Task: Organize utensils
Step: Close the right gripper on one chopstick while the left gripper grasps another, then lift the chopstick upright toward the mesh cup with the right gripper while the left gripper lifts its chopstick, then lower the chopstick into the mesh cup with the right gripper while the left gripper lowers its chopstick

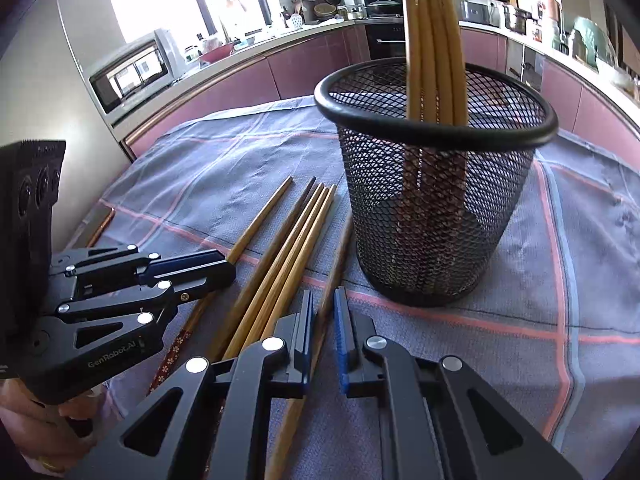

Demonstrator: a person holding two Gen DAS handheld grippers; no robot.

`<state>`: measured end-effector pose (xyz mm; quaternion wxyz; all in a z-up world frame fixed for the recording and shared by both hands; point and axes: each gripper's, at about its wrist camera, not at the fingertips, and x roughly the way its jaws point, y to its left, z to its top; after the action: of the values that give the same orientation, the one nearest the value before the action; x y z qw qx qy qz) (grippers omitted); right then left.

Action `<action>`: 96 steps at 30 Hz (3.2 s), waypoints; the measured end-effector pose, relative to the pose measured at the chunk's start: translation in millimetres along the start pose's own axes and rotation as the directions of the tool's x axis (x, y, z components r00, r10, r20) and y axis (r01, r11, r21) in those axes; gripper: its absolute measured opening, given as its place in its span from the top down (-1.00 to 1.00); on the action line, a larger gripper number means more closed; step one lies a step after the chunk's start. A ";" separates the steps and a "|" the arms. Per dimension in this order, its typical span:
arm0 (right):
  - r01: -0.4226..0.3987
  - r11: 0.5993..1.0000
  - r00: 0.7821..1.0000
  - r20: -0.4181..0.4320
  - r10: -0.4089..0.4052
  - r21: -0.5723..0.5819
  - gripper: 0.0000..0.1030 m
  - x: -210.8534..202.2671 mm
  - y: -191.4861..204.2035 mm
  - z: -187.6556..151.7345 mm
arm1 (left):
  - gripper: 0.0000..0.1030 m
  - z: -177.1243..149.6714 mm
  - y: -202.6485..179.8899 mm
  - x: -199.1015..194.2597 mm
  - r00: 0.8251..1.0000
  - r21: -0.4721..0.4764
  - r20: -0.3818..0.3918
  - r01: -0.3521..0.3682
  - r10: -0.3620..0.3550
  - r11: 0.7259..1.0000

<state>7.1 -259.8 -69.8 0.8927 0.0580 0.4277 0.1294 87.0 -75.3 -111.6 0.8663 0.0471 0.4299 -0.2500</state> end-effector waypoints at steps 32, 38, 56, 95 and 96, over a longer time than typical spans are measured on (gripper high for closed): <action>-0.070 0.995 0.997 -0.043 0.068 -0.067 0.86 -1.3 5.5 0.5 | 0.84 -4.3 0.5 -2.8 0.999 0.024 -0.022 0.045 -0.044 0.999; -0.072 0.995 0.997 -0.030 0.070 -0.072 0.88 -2.8 7.0 1.0 | 0.85 2.3 0.4 2.7 0.999 0.015 -0.020 0.041 -0.041 0.999; -0.118 0.990 0.973 0.188 0.132 -0.081 0.89 -79.0 -3.5 16.1 | 0.85 26.9 -9.6 -79.0 0.967 0.051 0.154 0.199 -0.205 0.979; -0.010 0.993 0.874 0.482 0.066 -0.120 0.89 -148.1 -33.0 112.2 | 0.85 147.7 -49.4 -147.0 0.862 0.112 0.416 0.267 -0.289 0.957; -0.007 0.993 0.872 0.486 0.064 -0.117 0.89 -147.3 -33.4 112.8 | 0.85 149.6 -51.6 -146.2 0.863 0.114 0.417 0.260 -0.284 0.959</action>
<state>12.5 -332.4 104.1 0.9711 0.0466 0.1794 0.1506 96.6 -107.2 101.3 0.8938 -0.0468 0.2243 -0.3855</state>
